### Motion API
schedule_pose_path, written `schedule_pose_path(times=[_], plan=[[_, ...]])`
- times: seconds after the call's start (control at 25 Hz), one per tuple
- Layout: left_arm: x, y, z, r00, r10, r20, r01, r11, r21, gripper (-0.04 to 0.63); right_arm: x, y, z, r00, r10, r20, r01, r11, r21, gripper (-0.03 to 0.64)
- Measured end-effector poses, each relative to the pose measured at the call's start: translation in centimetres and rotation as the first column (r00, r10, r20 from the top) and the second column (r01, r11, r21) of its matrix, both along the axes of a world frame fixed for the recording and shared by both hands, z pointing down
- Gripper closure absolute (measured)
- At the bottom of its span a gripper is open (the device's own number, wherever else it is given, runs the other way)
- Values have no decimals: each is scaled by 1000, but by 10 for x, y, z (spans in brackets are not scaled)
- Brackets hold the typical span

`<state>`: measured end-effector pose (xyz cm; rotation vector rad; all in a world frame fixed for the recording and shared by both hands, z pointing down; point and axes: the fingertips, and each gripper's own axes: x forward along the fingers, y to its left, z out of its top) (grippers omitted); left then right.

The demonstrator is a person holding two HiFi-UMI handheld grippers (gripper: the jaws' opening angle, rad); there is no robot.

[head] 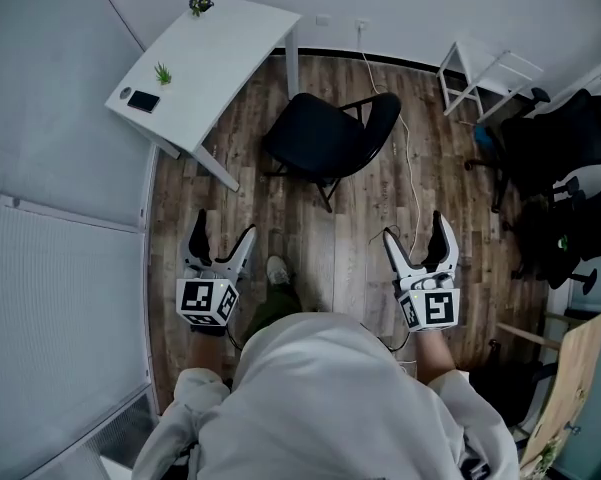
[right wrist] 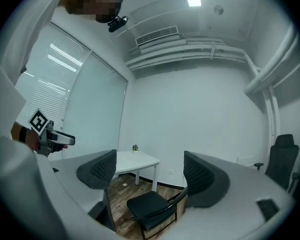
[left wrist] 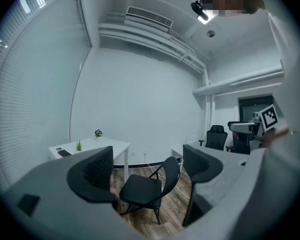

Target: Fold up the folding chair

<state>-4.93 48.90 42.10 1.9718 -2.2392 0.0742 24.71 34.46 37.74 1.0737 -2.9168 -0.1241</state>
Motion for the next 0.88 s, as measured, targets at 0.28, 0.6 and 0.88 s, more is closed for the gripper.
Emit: schedule_pose_path(times=[0.28, 0.6, 0.88], plan=[[-70, -47, 0, 995, 95, -5, -95, 995, -24, 155, -57, -31, -9, 995, 96, -12, -96, 995, 1, 196], [-123, -104, 6, 980, 198, -19, -199, 979, -38, 155, -97, -60, -13, 980, 193, -43, -193, 981, 5, 196], [-133, -147, 20, 968, 246, -43, -247, 968, -45, 155, -98, -87, -6, 967, 248, -58, -249, 969, 0, 196]])
